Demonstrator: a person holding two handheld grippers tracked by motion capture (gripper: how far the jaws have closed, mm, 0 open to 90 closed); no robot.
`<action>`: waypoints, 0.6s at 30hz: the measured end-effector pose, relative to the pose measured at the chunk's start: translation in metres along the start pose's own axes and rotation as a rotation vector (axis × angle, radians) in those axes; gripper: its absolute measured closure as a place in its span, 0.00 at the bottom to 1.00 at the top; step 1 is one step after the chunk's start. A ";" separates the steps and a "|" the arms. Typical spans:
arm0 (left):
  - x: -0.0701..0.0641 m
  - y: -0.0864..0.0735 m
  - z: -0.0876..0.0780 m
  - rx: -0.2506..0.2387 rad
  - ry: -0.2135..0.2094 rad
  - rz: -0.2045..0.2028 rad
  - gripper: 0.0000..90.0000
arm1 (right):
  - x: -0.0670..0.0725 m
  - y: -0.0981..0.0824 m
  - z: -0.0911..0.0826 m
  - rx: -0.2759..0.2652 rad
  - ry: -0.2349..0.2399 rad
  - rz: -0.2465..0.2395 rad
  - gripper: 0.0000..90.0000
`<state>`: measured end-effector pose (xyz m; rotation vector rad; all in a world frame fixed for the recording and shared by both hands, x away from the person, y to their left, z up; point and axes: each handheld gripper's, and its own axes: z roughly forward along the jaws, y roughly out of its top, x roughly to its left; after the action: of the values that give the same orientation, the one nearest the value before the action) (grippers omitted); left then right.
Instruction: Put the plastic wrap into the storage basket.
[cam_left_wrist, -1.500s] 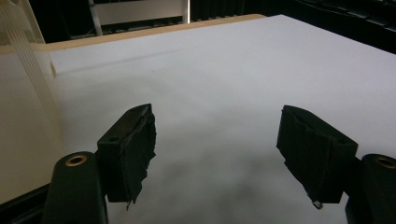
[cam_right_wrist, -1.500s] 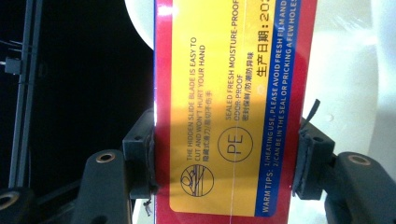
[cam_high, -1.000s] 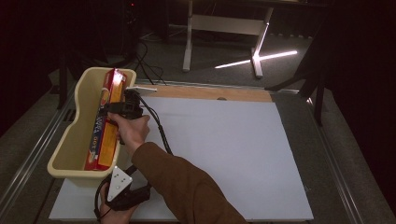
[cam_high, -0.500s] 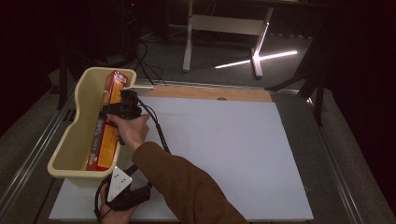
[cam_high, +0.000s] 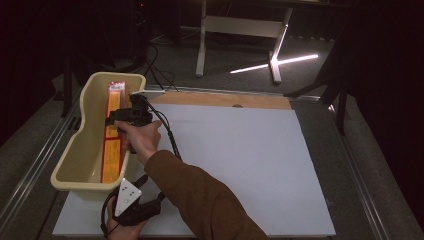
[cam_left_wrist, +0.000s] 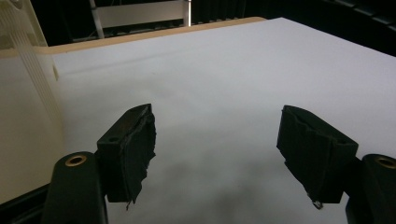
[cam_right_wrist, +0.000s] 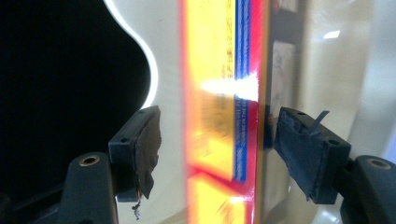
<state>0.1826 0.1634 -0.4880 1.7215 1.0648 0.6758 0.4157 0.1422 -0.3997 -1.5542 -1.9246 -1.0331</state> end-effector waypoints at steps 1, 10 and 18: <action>0.000 0.000 0.000 0.001 -0.004 -0.001 0.32 | 0.000 0.000 -0.001 -0.002 -0.001 -0.008 0.35; -0.001 0.000 0.001 0.004 0.001 0.004 0.30 | 0.003 -0.002 -0.013 0.021 -0.006 -0.103 0.41; -0.003 0.000 0.003 0.010 0.000 0.014 0.30 | 0.008 -0.010 -0.043 0.035 0.013 -0.295 0.42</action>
<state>0.1839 0.1596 -0.4887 1.7396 1.0588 0.6806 0.3994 0.1127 -0.3704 -1.2654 -2.1963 -1.1155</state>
